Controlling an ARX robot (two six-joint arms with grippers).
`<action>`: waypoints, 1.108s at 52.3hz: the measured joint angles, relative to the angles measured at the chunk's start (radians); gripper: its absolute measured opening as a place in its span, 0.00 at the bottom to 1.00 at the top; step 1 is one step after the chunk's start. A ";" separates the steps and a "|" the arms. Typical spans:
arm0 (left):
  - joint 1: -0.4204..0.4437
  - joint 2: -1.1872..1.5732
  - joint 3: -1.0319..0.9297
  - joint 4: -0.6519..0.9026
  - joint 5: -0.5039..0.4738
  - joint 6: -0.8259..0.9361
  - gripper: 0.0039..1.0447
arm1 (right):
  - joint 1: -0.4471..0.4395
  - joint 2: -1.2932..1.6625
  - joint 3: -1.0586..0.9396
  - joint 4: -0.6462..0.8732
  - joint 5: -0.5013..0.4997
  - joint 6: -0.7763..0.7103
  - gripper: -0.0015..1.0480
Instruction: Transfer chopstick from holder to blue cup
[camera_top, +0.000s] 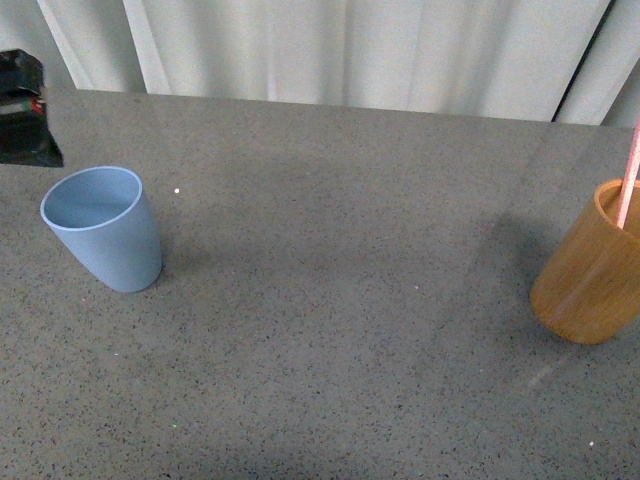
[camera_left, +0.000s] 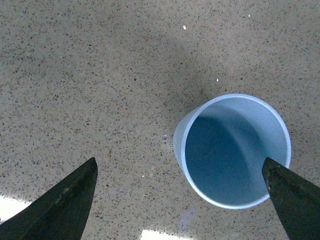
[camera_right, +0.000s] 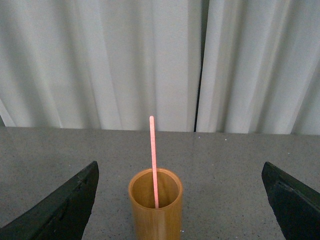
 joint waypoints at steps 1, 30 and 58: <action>-0.005 0.013 0.006 0.001 -0.005 0.000 0.94 | 0.000 0.000 0.000 0.000 0.000 0.000 0.90; -0.027 0.208 0.090 0.023 -0.130 0.004 0.94 | 0.000 0.000 0.000 0.000 0.000 0.000 0.90; -0.129 0.217 0.128 -0.062 -0.039 -0.072 0.13 | 0.000 0.000 0.000 0.000 0.000 0.000 0.90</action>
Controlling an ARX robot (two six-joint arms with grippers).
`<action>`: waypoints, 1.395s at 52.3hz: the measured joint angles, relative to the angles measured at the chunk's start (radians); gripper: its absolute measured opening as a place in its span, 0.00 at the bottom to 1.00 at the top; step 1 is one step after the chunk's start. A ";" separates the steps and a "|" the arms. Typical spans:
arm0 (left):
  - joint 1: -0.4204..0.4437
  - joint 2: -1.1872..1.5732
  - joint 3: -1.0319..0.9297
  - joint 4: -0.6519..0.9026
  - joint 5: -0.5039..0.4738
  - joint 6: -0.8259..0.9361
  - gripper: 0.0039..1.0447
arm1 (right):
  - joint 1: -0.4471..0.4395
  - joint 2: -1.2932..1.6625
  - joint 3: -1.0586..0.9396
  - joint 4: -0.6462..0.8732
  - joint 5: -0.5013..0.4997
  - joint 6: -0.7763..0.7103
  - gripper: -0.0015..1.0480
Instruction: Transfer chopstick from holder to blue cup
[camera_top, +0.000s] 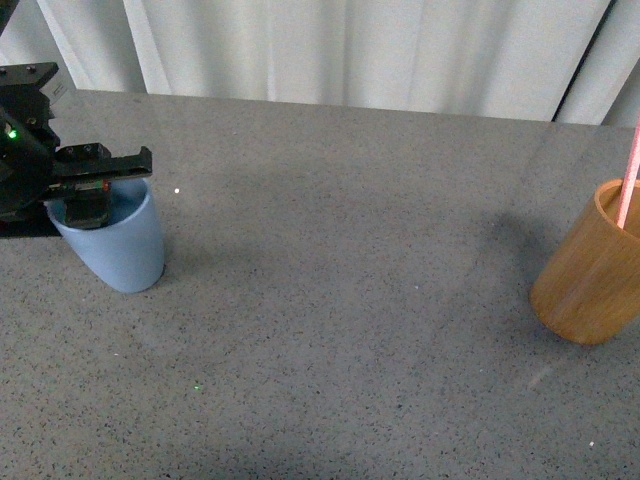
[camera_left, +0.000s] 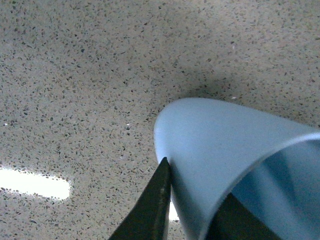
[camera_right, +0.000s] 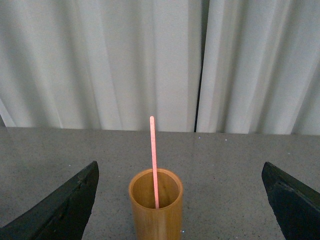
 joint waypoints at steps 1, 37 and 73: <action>-0.005 -0.004 0.002 -0.004 0.000 -0.001 0.10 | 0.000 0.000 0.000 0.000 0.000 0.000 0.90; -0.407 -0.004 0.131 -0.066 0.032 -0.142 0.03 | 0.000 0.000 0.000 0.000 0.000 0.000 0.90; -0.490 0.150 0.201 -0.063 0.008 -0.204 0.36 | 0.000 0.000 0.000 0.000 0.000 0.000 0.90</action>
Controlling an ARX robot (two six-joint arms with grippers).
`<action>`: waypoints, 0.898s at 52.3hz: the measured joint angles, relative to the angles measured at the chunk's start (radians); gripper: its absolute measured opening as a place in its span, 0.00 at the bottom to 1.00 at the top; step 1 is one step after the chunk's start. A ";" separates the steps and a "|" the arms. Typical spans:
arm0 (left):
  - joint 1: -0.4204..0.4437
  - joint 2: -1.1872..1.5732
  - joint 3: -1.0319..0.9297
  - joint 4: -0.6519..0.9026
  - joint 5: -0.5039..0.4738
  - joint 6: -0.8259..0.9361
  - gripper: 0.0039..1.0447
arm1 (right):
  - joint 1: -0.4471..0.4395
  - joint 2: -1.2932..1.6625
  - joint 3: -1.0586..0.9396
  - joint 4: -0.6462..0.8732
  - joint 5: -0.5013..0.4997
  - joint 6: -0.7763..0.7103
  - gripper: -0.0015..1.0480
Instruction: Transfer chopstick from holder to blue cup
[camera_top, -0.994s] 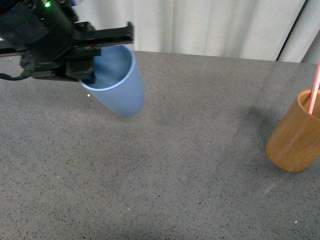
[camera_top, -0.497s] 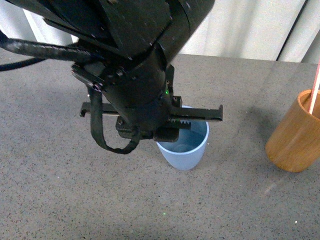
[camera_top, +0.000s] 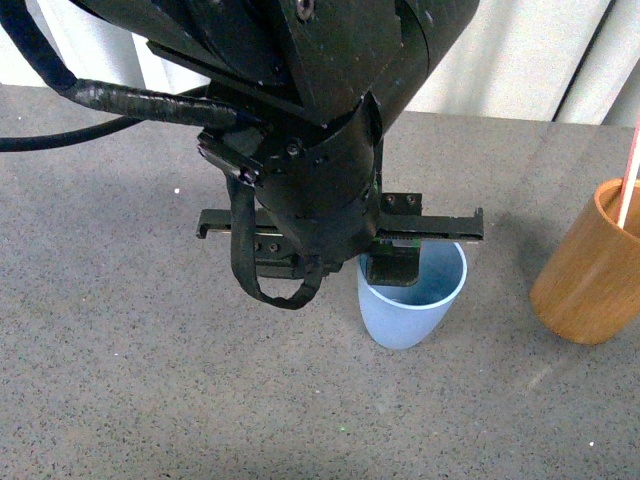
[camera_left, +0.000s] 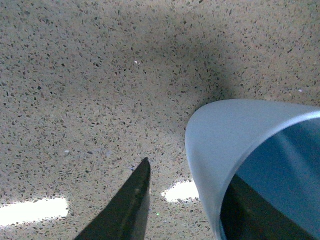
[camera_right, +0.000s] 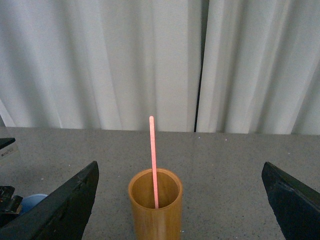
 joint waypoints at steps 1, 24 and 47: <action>0.004 -0.005 0.000 -0.001 0.002 0.000 0.39 | 0.000 0.000 0.000 0.000 0.000 0.000 0.90; 0.248 -0.625 -0.445 0.491 -0.261 0.204 0.94 | 0.000 0.000 0.000 0.000 0.001 0.000 0.90; 0.425 -0.894 -0.958 1.150 -0.131 0.458 0.23 | 0.000 0.000 0.000 0.000 -0.003 0.000 0.90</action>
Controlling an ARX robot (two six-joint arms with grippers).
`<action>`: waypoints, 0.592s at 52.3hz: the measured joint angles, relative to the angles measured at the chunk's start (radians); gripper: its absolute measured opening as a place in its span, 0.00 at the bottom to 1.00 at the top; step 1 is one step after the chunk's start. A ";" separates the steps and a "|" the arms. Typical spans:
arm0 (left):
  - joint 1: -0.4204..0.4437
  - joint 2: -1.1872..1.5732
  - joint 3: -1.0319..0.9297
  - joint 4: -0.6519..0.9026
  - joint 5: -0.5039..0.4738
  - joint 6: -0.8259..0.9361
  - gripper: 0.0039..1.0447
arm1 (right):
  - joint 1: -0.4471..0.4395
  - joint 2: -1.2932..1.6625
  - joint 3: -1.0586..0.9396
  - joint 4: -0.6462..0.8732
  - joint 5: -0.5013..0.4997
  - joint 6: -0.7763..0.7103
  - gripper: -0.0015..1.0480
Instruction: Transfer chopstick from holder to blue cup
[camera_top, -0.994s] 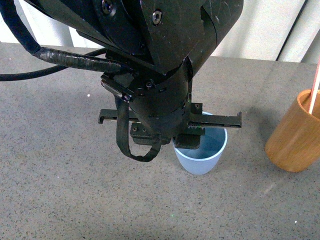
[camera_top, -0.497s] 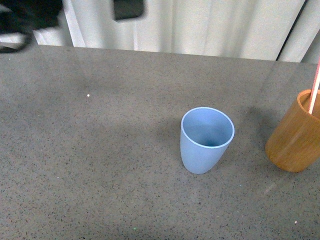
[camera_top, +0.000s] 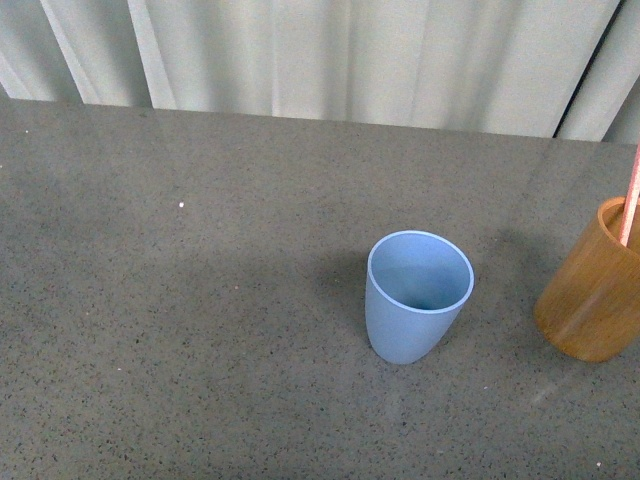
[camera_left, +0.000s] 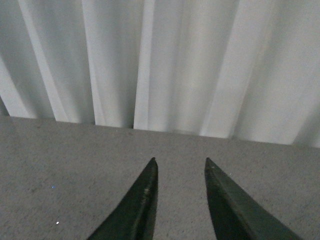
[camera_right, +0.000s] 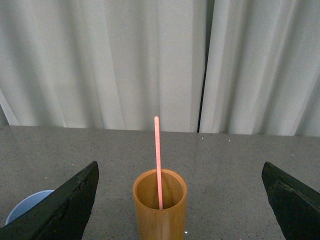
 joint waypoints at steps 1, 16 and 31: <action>0.010 -0.019 -0.021 -0.004 0.015 0.001 0.17 | 0.000 0.000 0.000 0.000 0.000 0.000 0.90; 0.084 -0.197 -0.140 -0.062 0.090 0.011 0.03 | 0.000 0.000 0.000 0.000 0.002 0.000 0.90; 0.206 -0.407 -0.230 -0.179 0.214 0.011 0.03 | 0.000 0.000 0.000 0.000 0.002 0.000 0.90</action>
